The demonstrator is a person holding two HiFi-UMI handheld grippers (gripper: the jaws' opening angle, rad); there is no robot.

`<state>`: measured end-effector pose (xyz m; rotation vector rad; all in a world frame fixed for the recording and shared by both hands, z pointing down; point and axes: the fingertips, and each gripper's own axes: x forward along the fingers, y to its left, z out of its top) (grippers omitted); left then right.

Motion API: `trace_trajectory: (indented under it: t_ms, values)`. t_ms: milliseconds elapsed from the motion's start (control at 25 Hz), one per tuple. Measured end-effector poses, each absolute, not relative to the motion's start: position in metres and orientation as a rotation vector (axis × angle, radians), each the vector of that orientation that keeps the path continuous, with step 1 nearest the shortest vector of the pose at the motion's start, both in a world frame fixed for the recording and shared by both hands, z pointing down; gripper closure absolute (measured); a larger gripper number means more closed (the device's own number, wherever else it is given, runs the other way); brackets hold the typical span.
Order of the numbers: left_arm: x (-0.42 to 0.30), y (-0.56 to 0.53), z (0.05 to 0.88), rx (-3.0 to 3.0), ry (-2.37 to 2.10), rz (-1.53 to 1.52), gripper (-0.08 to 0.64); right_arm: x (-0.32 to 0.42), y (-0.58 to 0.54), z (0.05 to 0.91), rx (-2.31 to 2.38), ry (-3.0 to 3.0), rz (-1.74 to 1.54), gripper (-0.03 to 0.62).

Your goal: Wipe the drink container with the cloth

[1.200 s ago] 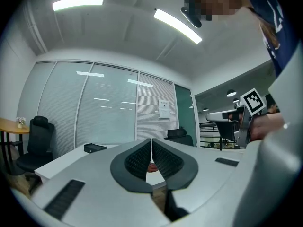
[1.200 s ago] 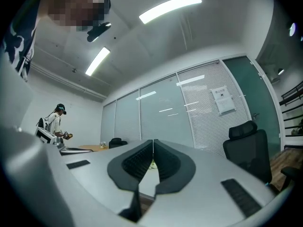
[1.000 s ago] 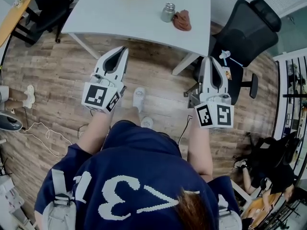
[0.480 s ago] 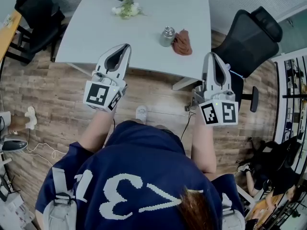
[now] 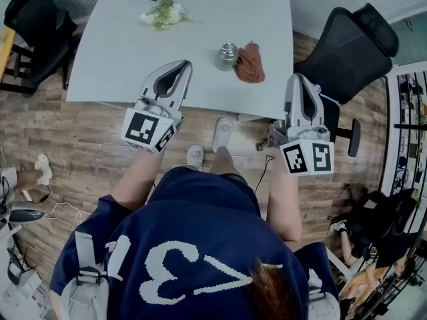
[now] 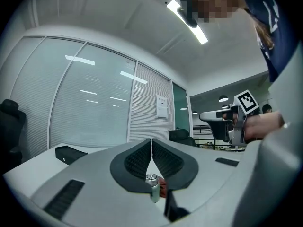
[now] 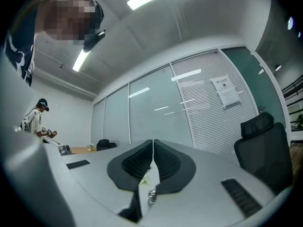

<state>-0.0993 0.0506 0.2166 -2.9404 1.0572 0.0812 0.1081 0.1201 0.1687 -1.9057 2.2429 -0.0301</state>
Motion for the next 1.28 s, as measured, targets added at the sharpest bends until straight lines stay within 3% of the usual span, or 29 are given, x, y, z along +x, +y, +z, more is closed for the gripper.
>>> trace_trajectory:
  t_ms: [520, 640, 840, 1280]
  values:
    - [-0.01, -0.038, 0.246, -2.969, 1.06, -0.038, 0.531, 0.168, -0.021, 0.163, -1.683, 2.421, -0.026, 0.565]
    - [0.004, -0.052, 0.269, -3.02, 1.082, -0.097, 0.42, 0.176, -0.045, 0.181, -1.656, 2.472, -0.082, 0.565]
    - [0.017, -0.062, 0.332, -3.176, 1.095, -0.24, 0.337, 0.174, -0.066, 0.235, -1.673, 2.532, -0.229, 0.563]
    - [0.027, -0.065, 0.4, -3.498, 1.037, -0.266, 0.296, 0.158, -0.073, 0.325, -1.859, 2.561, -0.501, 0.561]
